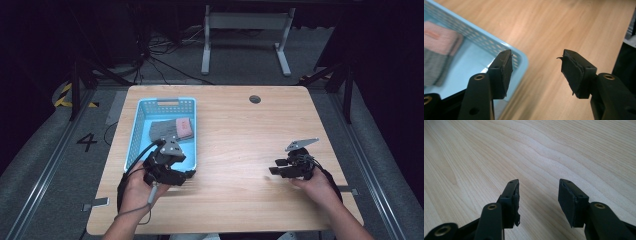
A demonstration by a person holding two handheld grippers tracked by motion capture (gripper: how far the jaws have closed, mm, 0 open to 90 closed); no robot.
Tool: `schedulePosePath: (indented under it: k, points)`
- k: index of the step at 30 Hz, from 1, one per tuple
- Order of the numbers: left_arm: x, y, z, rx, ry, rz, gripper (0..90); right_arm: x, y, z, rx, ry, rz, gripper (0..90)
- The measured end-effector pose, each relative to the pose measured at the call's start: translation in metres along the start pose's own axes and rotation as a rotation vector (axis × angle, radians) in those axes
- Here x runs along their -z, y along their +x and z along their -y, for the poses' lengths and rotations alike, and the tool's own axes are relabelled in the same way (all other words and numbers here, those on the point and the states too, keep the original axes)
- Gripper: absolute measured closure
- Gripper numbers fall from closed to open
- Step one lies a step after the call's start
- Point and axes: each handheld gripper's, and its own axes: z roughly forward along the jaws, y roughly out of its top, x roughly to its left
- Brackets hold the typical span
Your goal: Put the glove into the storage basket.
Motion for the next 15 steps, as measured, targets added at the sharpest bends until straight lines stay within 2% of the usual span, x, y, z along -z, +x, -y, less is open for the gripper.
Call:
schedulePosePath:
  k: [2, 6, 9, 11, 13, 14, 15]
  points:
    - [-0.007, -0.006, 0.005, -0.016, -0.003, 0.046, 43.7, 0.000, 0.000, 0.000, 0.002, 0.000, 0.000, 51.7]
    - [-0.023, -0.018, 0.015, -0.055, 0.003, 0.072, 44.4, -0.001, 0.002, 0.002, 0.005, 0.002, -0.001, 51.6]
    - [-0.041, -0.026, 0.028, -0.076, 0.008, 0.120, 44.4, -0.001, 0.002, 0.003, 0.008, 0.004, -0.001, 51.6]
    - [-0.057, -0.029, 0.038, -0.075, 0.034, 0.155, 45.6, 0.000, 0.002, 0.003, 0.007, 0.003, -0.002, 51.6]
    - [-0.071, -0.033, 0.043, -0.085, 0.085, 0.172, 45.6, 0.000, 0.002, 0.004, 0.012, 0.002, 0.001, 51.4]
    - [-0.075, -0.034, 0.044, -0.094, 0.110, 0.165, 45.6, 0.001, 0.002, 0.005, 0.016, 0.002, 0.000, 51.3]
    - [-0.078, -0.035, 0.043, -0.101, 0.115, 0.155, 45.5, 0.001, 0.003, 0.005, 0.015, 0.000, 0.001, 51.2]
